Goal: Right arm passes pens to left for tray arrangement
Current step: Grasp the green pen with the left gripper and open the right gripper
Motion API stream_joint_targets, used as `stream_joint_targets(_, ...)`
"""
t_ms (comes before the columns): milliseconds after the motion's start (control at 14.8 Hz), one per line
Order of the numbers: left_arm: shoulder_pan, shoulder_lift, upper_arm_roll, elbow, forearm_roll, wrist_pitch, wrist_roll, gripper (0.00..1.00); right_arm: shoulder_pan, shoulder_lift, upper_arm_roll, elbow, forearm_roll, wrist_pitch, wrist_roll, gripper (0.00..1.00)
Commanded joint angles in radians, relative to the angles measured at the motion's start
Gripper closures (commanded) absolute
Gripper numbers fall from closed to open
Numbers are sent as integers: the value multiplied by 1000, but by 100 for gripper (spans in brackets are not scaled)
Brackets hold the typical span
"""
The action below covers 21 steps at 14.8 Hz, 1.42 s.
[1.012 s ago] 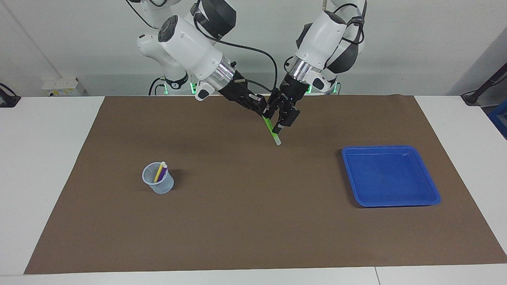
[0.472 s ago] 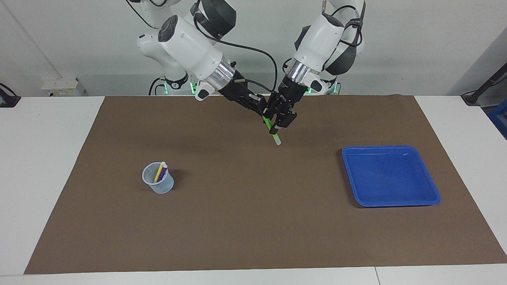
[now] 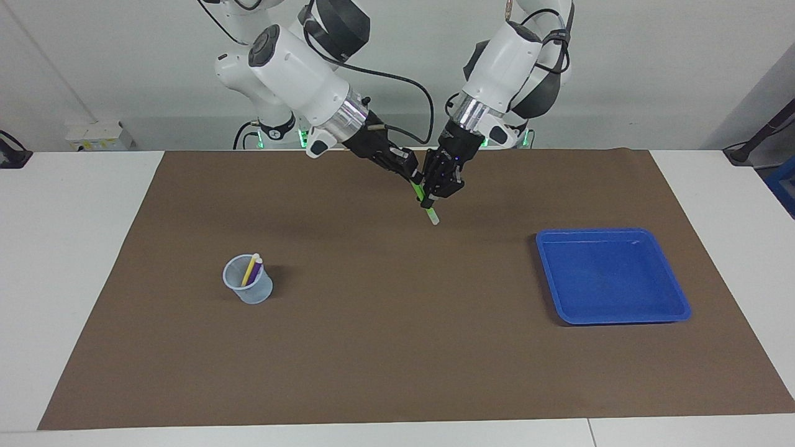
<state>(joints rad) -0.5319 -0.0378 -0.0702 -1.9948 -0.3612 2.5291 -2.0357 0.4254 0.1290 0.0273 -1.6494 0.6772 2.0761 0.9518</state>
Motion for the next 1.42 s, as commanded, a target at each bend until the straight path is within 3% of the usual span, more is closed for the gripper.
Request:
stream_joint_targets(0, -17, -5, 7, -9, -16, 8, 5, 100, 1, -20, 2, -18, -8, 13, -1, 90)
stream_joint_targets(270, -16, 4, 9, 4, -10, 7, 11, 100, 1, -20, 2, -18, -8, 13, -1, 87)
stream_joint_targets(405, -16, 7, 9, 11, -7, 0, 54, 100, 0, -20, 0, -17, -8, 15, -18, 60)
stream_joint_targets(472, -14, 7, 9, 16, -7, -6, 77, 100, -1, -19, 0, -16, -8, 21, -22, 38)
stream_joint_targets(540, -14, 9, 9, 21, -5, -7, 94, 100, -2, -19, 0, -15, -8, 22, -25, 35)
stream_joint_targets(675, -7, 9, 9, 27, -2, -35, 158, 100, -10, -16, 0, -7, -10, 16, -30, 17)
stream_joint_targets(1012, 61, 4, 15, 73, -2, -239, 443, 100, -94, -32, -13, 13, -33, -91, -149, 5)
stream_joint_targets(1147, 108, -1, 16, 76, -2, -292, 565, 100, -175, -51, -13, 10, -60, -192, -299, 5)
stream_joint_targets(1349, 197, -4, 16, 96, -1, -416, 837, 100, -273, -71, -12, -19, -215, -274, -555, 2)
